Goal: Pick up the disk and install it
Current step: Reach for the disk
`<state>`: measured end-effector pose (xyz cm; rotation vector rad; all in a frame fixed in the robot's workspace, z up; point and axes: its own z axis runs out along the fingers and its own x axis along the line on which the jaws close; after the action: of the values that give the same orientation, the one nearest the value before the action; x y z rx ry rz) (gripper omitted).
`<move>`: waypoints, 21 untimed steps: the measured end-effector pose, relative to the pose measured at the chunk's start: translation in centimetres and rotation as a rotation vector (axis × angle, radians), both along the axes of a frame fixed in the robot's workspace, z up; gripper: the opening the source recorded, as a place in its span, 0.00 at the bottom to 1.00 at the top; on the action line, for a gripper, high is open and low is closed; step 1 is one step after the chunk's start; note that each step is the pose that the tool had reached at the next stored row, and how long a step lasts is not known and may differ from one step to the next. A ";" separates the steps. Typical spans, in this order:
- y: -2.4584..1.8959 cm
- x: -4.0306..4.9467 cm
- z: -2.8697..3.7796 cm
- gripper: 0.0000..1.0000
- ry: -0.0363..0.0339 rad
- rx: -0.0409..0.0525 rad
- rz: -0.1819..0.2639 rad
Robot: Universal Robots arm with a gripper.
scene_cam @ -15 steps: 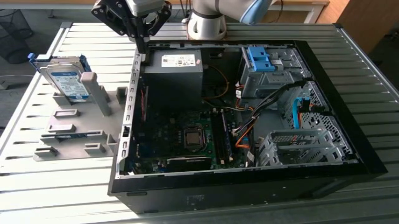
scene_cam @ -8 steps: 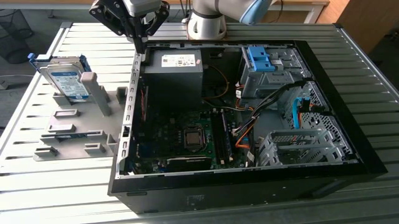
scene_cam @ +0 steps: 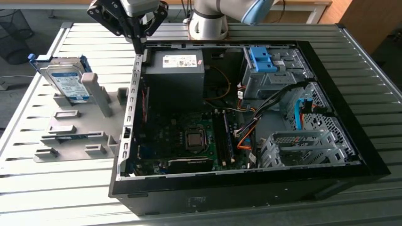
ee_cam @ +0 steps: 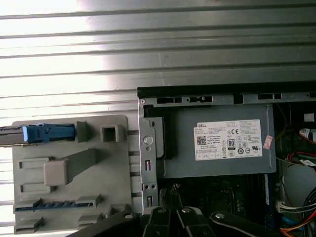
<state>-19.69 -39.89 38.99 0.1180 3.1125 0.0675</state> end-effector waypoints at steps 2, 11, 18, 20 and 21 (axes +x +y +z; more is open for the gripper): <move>0.00 -0.09 -0.01 0.11 0.0000 0.0000 0.000; 0.00 -0.20 -0.01 0.11 0.0000 0.0001 0.000; 0.00 -0.57 -0.02 0.11 0.0000 0.0000 0.000; 0.00 -0.80 -0.04 0.11 0.0000 0.0000 0.000; 0.00 -0.87 -0.05 0.11 -0.0001 0.0002 0.000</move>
<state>-20.56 -39.89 38.94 0.1181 3.1124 0.0678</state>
